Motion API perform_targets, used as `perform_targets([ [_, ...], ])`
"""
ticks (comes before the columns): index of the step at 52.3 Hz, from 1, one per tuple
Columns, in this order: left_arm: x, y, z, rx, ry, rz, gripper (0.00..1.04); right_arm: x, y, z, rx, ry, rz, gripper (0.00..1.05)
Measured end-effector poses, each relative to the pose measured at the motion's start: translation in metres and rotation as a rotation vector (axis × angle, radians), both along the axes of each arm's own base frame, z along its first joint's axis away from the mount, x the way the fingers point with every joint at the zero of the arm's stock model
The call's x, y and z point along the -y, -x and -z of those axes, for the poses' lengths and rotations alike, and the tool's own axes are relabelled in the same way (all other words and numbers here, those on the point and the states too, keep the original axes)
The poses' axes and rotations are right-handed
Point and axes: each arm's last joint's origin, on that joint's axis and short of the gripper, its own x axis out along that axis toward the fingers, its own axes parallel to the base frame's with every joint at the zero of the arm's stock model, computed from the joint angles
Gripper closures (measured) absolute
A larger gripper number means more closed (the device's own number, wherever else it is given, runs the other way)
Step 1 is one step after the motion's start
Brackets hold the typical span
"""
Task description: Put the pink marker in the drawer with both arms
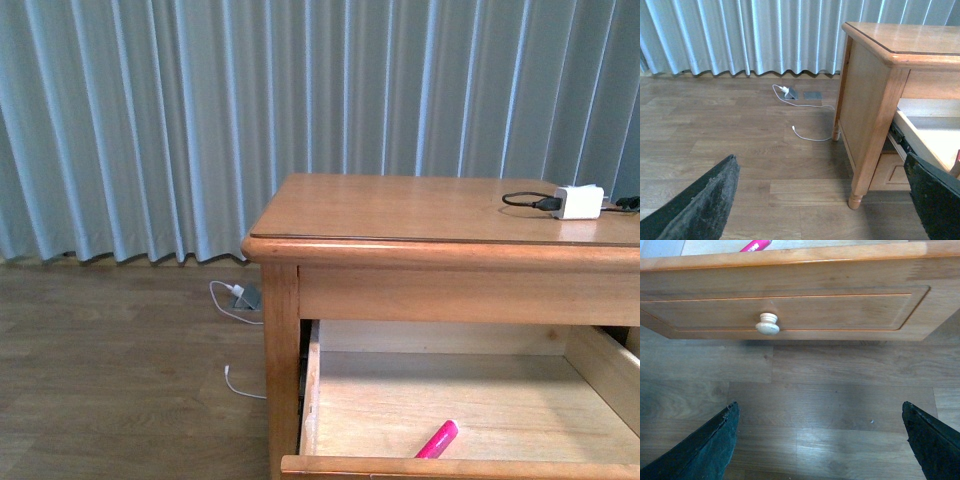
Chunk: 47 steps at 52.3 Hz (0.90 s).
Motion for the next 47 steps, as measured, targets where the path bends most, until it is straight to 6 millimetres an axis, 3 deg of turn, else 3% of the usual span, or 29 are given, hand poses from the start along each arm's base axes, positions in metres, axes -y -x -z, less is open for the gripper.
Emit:
perform_targets([
  [24, 0.000, 0.000, 0.000, 0.000, 0.000, 0.000, 0.06, -0.040, -0.084, 0.018, -0.116, 0.061, -0.039, 0.08],
  [47, 0.000, 0.000, 0.000, 0.000, 0.000, 0.000, 0.06, -0.056, -0.149, 0.039, 0.047, 0.104, -0.006, 0.08],
])
